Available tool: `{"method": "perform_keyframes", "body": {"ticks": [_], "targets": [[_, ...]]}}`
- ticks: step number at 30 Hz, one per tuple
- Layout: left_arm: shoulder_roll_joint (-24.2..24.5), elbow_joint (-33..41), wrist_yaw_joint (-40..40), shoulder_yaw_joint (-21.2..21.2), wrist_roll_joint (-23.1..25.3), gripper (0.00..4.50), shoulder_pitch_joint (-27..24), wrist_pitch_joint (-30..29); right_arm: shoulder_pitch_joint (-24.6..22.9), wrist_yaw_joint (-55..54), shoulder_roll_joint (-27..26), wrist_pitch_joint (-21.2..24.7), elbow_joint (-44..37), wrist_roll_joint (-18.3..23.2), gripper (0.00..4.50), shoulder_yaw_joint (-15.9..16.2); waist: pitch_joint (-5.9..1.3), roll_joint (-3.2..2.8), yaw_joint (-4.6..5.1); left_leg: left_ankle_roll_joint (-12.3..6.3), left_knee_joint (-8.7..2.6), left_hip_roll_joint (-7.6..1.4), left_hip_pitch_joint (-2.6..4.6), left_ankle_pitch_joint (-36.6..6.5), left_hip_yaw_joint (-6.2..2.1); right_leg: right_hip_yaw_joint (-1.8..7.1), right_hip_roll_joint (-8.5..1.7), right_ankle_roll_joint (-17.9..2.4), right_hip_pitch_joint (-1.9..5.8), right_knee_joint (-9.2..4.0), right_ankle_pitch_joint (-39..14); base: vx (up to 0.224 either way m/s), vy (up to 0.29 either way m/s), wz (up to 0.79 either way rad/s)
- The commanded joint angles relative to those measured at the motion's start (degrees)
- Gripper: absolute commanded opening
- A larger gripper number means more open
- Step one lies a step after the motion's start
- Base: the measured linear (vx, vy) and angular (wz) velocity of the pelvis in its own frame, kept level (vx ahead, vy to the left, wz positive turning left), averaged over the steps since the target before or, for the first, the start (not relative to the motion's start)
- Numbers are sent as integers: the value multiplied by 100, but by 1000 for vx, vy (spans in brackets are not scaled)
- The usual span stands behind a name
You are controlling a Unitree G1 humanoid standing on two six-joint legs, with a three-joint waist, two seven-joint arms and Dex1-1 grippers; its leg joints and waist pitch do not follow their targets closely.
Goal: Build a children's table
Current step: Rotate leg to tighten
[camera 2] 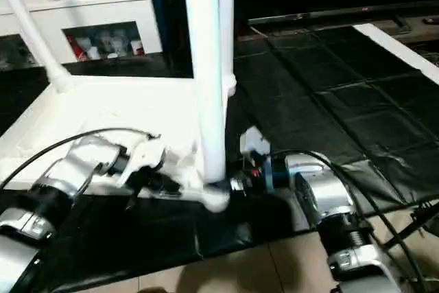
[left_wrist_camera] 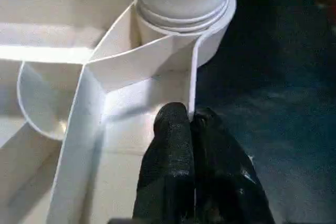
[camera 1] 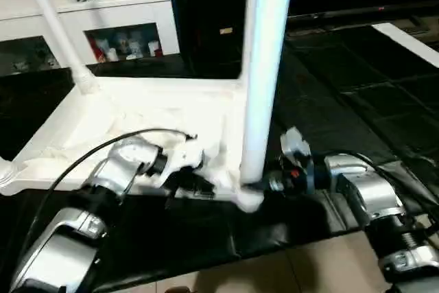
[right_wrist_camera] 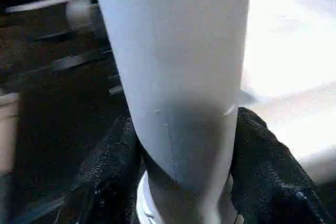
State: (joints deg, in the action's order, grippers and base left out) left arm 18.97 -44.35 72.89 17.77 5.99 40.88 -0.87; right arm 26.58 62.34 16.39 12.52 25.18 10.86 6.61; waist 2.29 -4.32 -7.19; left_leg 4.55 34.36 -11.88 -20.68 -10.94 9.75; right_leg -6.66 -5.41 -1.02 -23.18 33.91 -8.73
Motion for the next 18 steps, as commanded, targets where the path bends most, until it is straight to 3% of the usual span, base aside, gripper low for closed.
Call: {"method": "perform_keyframes", "body": {"ticks": [1,4,7,9,11,13,14,18], "targets": [[-476,-26,-569,-18,-81,0,189,-269,70,-848,-378,126,75,-195,200,78,-329,72,79,-94,-423,-64,52,-1397,-24,234,-334,-547,282,-566,-2955,0,0,0],[-911,-154,-1296,-174,-113,0,395,-709,190,-1980,-847,340,251,-318,197,-125,-334,80,200,-89,-419,-38,57,-1437,-37,205,-321,-494,290,-597,-3039,0,0,0],[-1202,-234,-1842,-294,-97,0,549,-954,334,-2725,-1235,427,450,-397,197,-219,-346,69,308,-171,-431,-35,-1,-1347,-48,195,-304,-567,325,-580,-2728,0,0,0],[-1365,-266,-2159,-384,-102,0,636,-1048,472,-3207,-1492,446,652,-469,197,-269,-364,60,335,-208,-422,-29,21,-1291,-44,204,-307,-613,313,-580,-2560,0,0,0],[-1581,-227,-2340,-480,-176,0,705,-1045,650,-3601,-1827,444,883,-437,197,-375,-377,57,395,-230,-421,-30,-16,-1160,-52,205,-302,-768,340,-533,-2234,0,0,0],[-1590,-187,-2292,-472,-186,0,691,-1066,643,-3564,-1853,465,866,-367,197,-419,-393,68,392,-329,-406,-34,-18,-1052,-43,221,-305,-839,353,-513,-1964,0,0,0],[-1572,-140,-2267,-449,-160,0,663,-1094,608,-3568,-1863,488,819,-327,253,-496,-401,59,385,-386,-412,-57,-29,-962,-51,229,-301,-913,364,-471,-1704,0,0,0],[-1362,-72,-2126,-391,-97,0,529,-981,452,-3294,-1643,445,682,-345,288,-505,-412,48,373,-516,-394,-77,-30,-789,-37,243,-318,-1124,370,-424,-1259,0,0,0]]}}
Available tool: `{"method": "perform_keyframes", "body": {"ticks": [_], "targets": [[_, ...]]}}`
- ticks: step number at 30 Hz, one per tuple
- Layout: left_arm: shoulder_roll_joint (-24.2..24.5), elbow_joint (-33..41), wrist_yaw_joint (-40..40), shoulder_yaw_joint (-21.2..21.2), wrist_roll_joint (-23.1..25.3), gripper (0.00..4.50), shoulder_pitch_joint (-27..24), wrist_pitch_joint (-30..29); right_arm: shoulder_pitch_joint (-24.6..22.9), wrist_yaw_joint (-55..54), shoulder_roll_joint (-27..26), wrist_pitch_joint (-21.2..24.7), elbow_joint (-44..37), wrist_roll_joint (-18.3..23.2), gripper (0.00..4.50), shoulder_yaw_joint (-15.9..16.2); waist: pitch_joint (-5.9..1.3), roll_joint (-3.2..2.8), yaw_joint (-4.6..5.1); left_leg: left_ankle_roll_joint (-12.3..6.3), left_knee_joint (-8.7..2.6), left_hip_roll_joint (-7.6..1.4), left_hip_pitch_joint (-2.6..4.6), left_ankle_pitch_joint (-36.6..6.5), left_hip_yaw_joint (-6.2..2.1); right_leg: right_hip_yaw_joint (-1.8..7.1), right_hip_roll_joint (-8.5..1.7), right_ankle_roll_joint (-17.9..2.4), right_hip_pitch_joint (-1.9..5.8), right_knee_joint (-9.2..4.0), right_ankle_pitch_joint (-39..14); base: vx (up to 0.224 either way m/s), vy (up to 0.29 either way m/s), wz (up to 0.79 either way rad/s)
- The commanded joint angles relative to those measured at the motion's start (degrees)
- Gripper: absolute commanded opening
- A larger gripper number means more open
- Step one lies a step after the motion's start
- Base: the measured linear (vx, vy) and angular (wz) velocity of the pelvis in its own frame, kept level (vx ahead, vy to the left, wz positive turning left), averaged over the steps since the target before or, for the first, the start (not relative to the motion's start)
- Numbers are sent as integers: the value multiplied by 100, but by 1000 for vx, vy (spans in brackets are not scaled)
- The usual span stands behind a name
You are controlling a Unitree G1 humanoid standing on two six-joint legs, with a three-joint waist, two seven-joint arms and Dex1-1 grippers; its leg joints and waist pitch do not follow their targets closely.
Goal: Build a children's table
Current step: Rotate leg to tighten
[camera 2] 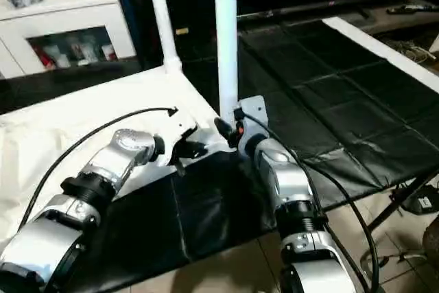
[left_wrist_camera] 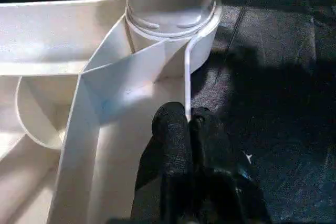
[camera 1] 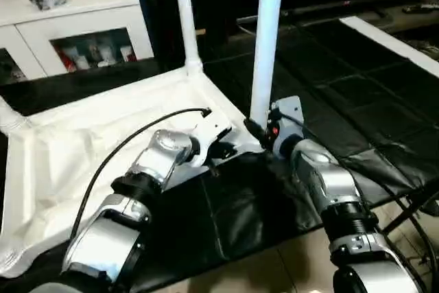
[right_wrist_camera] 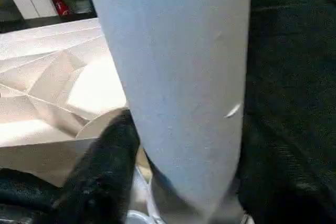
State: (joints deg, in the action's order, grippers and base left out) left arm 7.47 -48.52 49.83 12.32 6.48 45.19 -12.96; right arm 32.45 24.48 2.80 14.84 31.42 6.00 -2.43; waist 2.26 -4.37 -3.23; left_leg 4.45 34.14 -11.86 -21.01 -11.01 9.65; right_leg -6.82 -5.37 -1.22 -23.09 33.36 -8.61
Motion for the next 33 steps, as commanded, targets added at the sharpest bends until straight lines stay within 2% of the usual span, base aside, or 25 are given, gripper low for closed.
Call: {"method": "perform_keyframes", "body": {"ticks": [1,3,4,5,6,8,9,10,11,14,15,16,19,20,21,22,23,24,26,27,31,33], "targets": [[-206,346,185,155,-144,0,95,232,-138,499,-277,212,58,139,303,399,-409,51,-27,-513,-374,-81,2,-775,-27,256,-320,-1107,364,-367,-1256,0,0,0],[-52,378,416,219,-119,0,0,447,-202,759,-69,269,-49,209,315,344,-408,69,-27,-545,-373,-85,-5,-762,-25,262,-325,-1125,376,-358,-1182,0,0,0],[7,386,499,235,-108,0,-31,498,-232,901,28,296,-107,248,322,329,-415,63,-37,-576,-366,-88,3,-757,-21,264,-327,-1144,379,-352,-1139,0,0,0],[83,384,614,243,-108,0,-62,535,-286,1101,199,319,-204,267,322,338,-418,26,-54,-599,-362,-96,10,-716,-25,264,-324,-1176,377,-339,-1059,0,0,0],[147,370,704,243,-110,0,-79,554,-341,1312,362,330,-295,277,339,369,-415,44,-54,-614,-356,-94,5,-703,-15,265,-316,-1183,380,-346,-1005,0,0,0],[314,329,1062,291,-124,0,-120,834,-488,1842,770,332,-499,329,356,448,-413,65,-104,-638,-353,-100,10,-722,-12,261,-311,-1175,396,-345,-965,0,0,0],[327,325,1094,296,-126,0,-122,855,-499,1883,802,331,-513,336,360,453,-414,66,-107,-660,-349,-98,5,-725,-3,266,-316,-1186,395,-333,-966,0,0,0],[433,263,1248,321,-104,0,-104,978,-602,2364,1081,291,-677,431,370,524,-412,31,-136,-650,-350,-113,12,-759,-3,264,-326,-1192,379,-338,-1043,0,0,0],[433,263,1248,321,-104,0,-104,978,-602,2364,1081,291,-677,431,386,524,-410,49,-170,-644,-342,-117,29,-835,13,270,-323,-1156,368,-357,-1132,0,0,0],[570,246,1611,364,-138,0,-115,1168,-696,2838,1386,145,-833,466,399,607,-404,48,-215,-576,-356,-120,22,-893,5,265,-327,-1108,364,-363,-1307,0,0,0],[708,278,2120,438,-226,0,-157,1467,-707,3147,1659,-196,-844,338,404,662,-400,85,-220,-568,-360,-123,18,-899,6,267,-334,-1104,362,-368,-1335,0,0,0],[780,294,2341,487,-241,0,-175,1535,-692,3339,1763,-288,-842,343,416,667,-410,67,-254,-560,-357,-126,21,-908,0,265,-348,-1079,357,-372,-1419,0,0,0],[941,304,2770,611,-218,0,-216,1793,-710,3974,2049,-517,-971,399,416,838,-416,79,-319,-627,-347,-145,26,-823,3,275,-335,-1170,345,-323,-1170,0,0,0],[979,319,2910,631,-246,0,-231,1850,-719,4209,2137,-484,-1033,453,416,915,-413,103,-330,-645,-348,-148,28,-821,11,282,-336,-1168,340,-324,-1169,0,0,0],[1000,339,2988,643,-263,0,-243,1871,-716,4310,2174,-452,-1053,476,416,952,-413,94,-346,-660,-346,-147,27,-821,7,281,-340,-1181,344,-312,-1173,0,0,0],[1030,364,3083,667,-274,0,-257,1892,-694,4407,2200,-404,-1054,499,416,984,-413,129,-361,-689,-353,-157,25,-781,7,283,-349,-1179,347,-314,-1189,0,0,0],[1048,377,3141,684,-278,0,-263,1910,-677,4453,2211,-376,-1048,509,416,999,-415,99,-386,-680,-351,-168,34,-753,4,287,-353,-1197,326,-309,-1211,0,0,0],[1085,405,3199,719,-263,0,-277,1956,-664,4582,2216,-333,-1071,564,416,1031,-413,125,-400,-658,-354,-169,39,-762,7,286,-353,-1203,325,-316,-1250,0,0,0],[1207,523,3486,828,-272,0,-340,2060,-635,5049,2246,-236,-1131,782,416,1138,-418,131,-444,-653,-354,-178,40,-783,8,294,-366,-1197,328,-301,-1302,0,0,0],[1240,565,3584,855,-287,0,-365,2091,-617,5157,2245,-209,-1120,837,401,1151,-414,153,-458,-673,-356,-184,40,-748,11,300,-362,-1186,319,-305,-1284,0,0,0],[1310,683,3767,905,-311,0,-431,2126,-548,5333,2235,-194,-1035,881,372,1190,-411,130,-512,-578,-364,-198,53,-757,6,306,-372,-1160,297,-295,-1383,0,0,0],[1331,745,3832,916,-329,0,-461,2120,-509,5363,2231,-208,-976,855,350,1220,-403,159,-504,-536,-369,-186,39,-790,7,304,-373,-1126,307,-297,-1480,0,0,0]]}}
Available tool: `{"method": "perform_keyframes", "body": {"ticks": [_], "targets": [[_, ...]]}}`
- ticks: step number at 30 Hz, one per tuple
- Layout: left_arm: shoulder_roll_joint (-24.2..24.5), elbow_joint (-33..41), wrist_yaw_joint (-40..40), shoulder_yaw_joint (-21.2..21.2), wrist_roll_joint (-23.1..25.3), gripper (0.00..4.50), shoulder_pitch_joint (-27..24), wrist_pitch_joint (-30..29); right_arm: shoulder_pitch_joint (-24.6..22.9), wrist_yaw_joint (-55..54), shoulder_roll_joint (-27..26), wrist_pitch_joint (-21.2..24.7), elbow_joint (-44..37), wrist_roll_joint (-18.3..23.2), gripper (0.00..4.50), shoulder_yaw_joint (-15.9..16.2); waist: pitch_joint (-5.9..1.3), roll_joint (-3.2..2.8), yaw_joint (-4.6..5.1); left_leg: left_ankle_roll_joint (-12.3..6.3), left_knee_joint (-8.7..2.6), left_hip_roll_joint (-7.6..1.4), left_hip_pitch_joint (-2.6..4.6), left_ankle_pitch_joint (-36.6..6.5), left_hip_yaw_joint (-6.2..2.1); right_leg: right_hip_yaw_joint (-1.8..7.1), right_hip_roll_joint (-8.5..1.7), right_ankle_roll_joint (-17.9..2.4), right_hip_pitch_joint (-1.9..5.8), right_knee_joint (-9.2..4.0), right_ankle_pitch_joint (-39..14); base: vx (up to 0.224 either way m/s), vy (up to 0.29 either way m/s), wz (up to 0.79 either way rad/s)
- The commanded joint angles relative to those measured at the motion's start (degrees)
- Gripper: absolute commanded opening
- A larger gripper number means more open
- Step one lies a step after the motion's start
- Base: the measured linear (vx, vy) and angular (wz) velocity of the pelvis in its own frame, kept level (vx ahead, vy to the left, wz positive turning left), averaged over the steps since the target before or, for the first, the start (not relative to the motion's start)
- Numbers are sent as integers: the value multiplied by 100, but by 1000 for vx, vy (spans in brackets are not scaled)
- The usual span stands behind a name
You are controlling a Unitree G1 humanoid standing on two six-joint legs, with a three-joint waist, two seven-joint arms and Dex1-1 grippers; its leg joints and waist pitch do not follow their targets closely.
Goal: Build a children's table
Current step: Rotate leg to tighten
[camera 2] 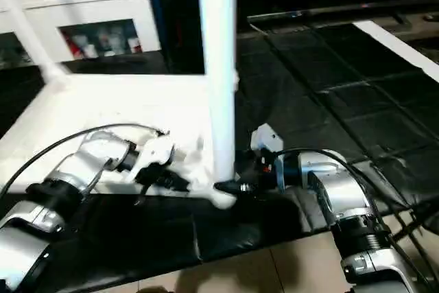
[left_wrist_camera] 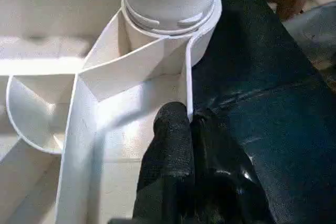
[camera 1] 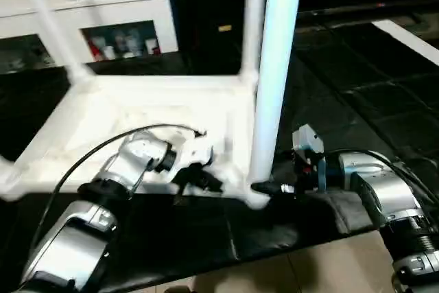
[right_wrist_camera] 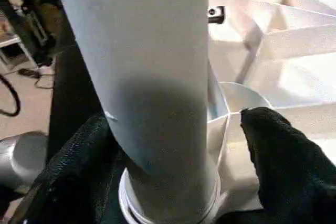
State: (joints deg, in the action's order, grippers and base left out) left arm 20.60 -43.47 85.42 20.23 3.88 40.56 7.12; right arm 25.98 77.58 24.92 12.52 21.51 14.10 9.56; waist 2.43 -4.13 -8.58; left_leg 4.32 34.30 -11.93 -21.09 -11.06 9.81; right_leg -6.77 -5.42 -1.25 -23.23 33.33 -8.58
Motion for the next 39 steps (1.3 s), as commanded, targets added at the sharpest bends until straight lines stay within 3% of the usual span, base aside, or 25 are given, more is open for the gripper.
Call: {"method": "perform_keyframes", "body": {"ticks": [1,11,19,21,24,26,28,29,31,32,34,35,36,37,39], "targets": [[35,299,324,129,-92,0,-26,97,171,112,15,37,41,46,344,54,-421,130,29,-513,-384,-176,51,-794,-6,300,-366,-1101,317,-304,-1520,0,0,0],[91,388,403,190,-70,0,-111,146,256,508,57,200,105,133,242,203,-423,148,29,-506,-377,-168,42,-750,-5,300,-361,-1082,320,-301,-1496,0,0,0],[104,408,295,201,-14,0,-128,140,257,605,8,226,115,167,206,210,-426,158,27,-490,-374,-166,43,-709,-5,299,-362,-1045,318,-300,-1547,0,0,0],[87,349,143,206,71,0,-90,99,239,595,-2,227,114,191,204,211,-429,109,24,-476,-371,-167,45,-729,-9,299,-360,-1041,313,-304,-1551,0,0,0],[22,264,-100,178,146,0,-25,-39,207,524,-36,229,106,216,203,193,-427,120,30,-444,-374,-169,54,-797,-10,296,-351,-1066,315,-310,-1506,0,0,0],[-224,39,-856,37,259,0,154,-517,286,-590,-385,615,292,68,203,-26,-410,61,40,-382,-381,-168,61,-855,-8,302,-346,-1075,298,-323,-1597,0,0,0],[-274,-32,-1068,19,318,0,199,-600,313,-929,-488,661,365,-7,203,-85,-382,105,84,-217,-400,-134,69,-1067,-19,283,-344,-949,311,-375,-2016,0,0,0],[-433,-218,-1574,-67,383,0,323,-789,354,-1785,-746,736,513,-218,203,-207,-371,98,112,-162,-406,-104,67,-1156,-19,265,-347,-804,318,-417,-2348,0,0,0],[-556,-314,-1839,-161,342,0,395,-954,363,-2263,-905,799,574,-329,202,-265,-359,111,156,-89,-408,-75,85,-1265,-29,243,-354,-638,320,-469,-2719,0,0,0],[-556,-314,-1839,-161,342,0,395,-954,363,-2263,-905,799,574,-329,202,-265,-343,94,210,-71,-421,-65,56,-1262,-34,235,-334,-572,328,-482,-2756,0,0,0],[-911,-543,-2498,-414,183,0,594,-1353,427,-3431,-1371,866,757,-525,202,-443,-355,76,320,-34,-412,-35,90,-1370,-43,214,-325,-540,307,-515,-2869,0,0,0],[-1007,-602,-2671,-479,137,0,645,-1425,451,-3688,-1491,848,803,-567,202,-475,-361,22,353,-10,-411,-34,83,-1375,-53,214,-326,-550,317,-502,-2820,0,0,0],[-1169,-709,-3008,-601,62,0,729,-1542,531,-4121,-1719,781,909,-611,201,-537,-358,15,386,-26,-421,-33,75,-1395,-58,207,-315,-557,323,-518,-2776,0,0,0],[-1274,-768,-3229,-683,26,0,780,-1628,583,-4388,-1861,744,966,-635,201,-572,-363,41,437,-35,-425,-29,48,-1387,-70,191,-315,-583,350,-504,-2684,0,0,0],[-1561,-882,-3768,-943,-109,0,888,-1780,726,-4905,-2200,710,1114,-670,201,-641,-380,-4,525,-104,-398,-17,66,-1366,-45,211,-295,-725,314,-510,-2374,0,0,0]]}}
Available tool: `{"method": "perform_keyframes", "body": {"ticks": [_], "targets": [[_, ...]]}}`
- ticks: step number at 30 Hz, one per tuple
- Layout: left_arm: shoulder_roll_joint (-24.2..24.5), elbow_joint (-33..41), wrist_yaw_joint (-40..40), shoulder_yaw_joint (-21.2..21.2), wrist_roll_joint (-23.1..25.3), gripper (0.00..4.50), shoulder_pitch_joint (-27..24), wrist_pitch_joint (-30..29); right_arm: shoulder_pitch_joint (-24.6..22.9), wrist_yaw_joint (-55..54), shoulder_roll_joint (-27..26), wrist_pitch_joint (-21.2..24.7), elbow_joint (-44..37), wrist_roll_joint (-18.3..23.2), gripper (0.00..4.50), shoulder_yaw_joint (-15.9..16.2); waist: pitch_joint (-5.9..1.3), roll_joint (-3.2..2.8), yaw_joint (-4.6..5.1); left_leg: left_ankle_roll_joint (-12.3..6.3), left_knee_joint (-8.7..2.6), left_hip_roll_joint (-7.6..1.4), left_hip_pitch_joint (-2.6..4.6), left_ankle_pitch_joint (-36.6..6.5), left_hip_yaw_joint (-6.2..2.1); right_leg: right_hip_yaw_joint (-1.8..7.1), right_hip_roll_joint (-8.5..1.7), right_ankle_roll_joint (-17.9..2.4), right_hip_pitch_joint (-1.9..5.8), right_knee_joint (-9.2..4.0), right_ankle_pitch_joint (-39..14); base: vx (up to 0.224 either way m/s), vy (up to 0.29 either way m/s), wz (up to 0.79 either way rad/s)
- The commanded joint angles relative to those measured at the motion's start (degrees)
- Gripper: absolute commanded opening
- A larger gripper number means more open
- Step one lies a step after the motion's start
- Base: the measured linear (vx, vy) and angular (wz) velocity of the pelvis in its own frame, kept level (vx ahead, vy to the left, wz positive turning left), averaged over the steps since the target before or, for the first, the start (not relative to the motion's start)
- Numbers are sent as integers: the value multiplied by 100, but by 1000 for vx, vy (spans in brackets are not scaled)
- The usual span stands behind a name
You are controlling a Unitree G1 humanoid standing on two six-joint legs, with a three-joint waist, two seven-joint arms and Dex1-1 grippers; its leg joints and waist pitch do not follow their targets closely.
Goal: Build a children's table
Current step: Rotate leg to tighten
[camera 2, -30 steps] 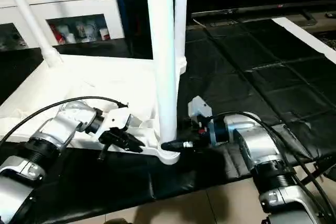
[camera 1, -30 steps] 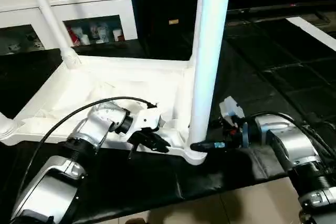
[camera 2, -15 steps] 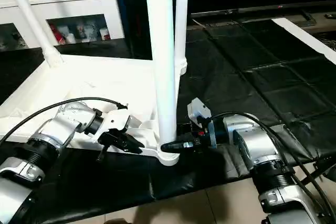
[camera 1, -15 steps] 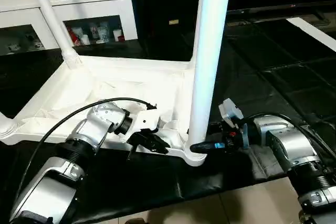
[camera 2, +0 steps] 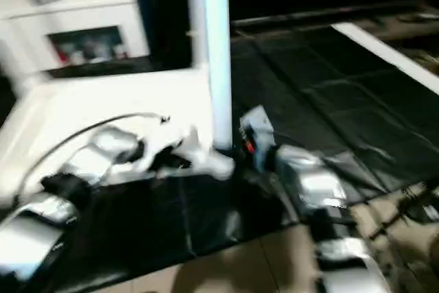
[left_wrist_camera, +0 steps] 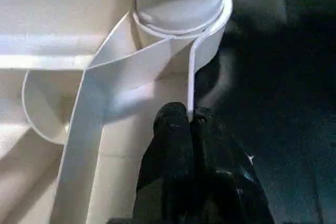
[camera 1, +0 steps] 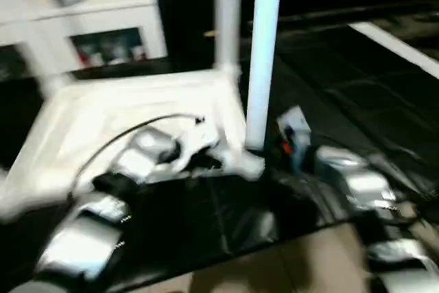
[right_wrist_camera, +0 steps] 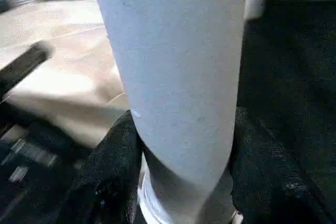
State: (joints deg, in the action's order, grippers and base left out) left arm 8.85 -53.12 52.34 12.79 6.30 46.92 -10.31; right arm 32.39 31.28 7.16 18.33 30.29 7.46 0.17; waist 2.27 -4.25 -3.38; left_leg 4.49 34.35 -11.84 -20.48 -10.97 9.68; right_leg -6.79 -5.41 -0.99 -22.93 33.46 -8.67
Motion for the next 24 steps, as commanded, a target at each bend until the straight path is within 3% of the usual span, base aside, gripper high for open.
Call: {"method": "perform_keyframes", "body": {"ticks": [1,5,8,13,14,18,19,20,22,24], "targets": [[-505,53,-633,-284,-384,0,285,-87,134,-436,-558,94,280,-30,201,276,-370,26,22,-139,-408,-23,-5,-1350,-42,201,-290,-785,310,-514,-2286,0,0,0],[-587,72,-640,-272,-354,0,270,-42,85,-258,-577,-66,162,-105,201,429,-433,40,12,-422,-376,-37,-50,-855,-31,237,-292,-1048,364,-398,-1323,0,0,0],[-493,117,-422,-194,-254,0,205,103,-50,-80,-495,-112,-2,-71,268,392,-431,43,-10,-599,-365,-57,-59,-593,-21,238,-303,-1156,370,-373,-1071,0,0,0],[-360,130,-215,-132,-195,0,154,148,-147,152,-360,-241,-78,-13,313,366,-414,53,-15,-627,-376,-74,-45,-703,-11,244,-316,-1179,367,-386,-1177,0,0,0],[-184,158,96,-34,-147,0,74,318,-269,542,-109,-345,-184,53,317,376,-416,69,-26,-639,-379,-76,-47,-722,-17,245,-322,-1163,377,-388,-1208,0,0,0],[147,272,844,135,-140,0,-78,753,-433,1364,457,-412,-417,266,356,262,-418,51,-71,-733,-367,-99,-58,-729,-10,250,-317,-1205,382,-368,-1045,0,0,0],[201,300,997,168,-141,0,-107,817,-453,1541,563,-438,-473,307,365,256,-417,10,-82,-720,-368,-107,-49,-778,-6,249,-315,-1240,372,-365,-1042,0,0,0],[222,311,1056,181,-141,0,-118,843,-462,1614,605,-449,-496,322,374,255,-410,30,-78,-695,-373,-109,-48,-860,-1,247,-311,-1241,368,-374,-1101,0,0,0],[358,362,1406,265,-143,0,-171,1023,-526,2175,873,-469,-643,450,392,279,-410,-7,-107,-628,-377,-116,-15,-958,-2,248,-317,-1242,353,-382,-1224,0,0,0],[433,377,1630,316,-148,0,-194,1207,-549,2482,1010,-434,-698,520,409,296,-405,10,-158,-639,-379,-125,-13,-1028,2,255,-307,-1210,354,-389,-1242,0,0,0]]}}
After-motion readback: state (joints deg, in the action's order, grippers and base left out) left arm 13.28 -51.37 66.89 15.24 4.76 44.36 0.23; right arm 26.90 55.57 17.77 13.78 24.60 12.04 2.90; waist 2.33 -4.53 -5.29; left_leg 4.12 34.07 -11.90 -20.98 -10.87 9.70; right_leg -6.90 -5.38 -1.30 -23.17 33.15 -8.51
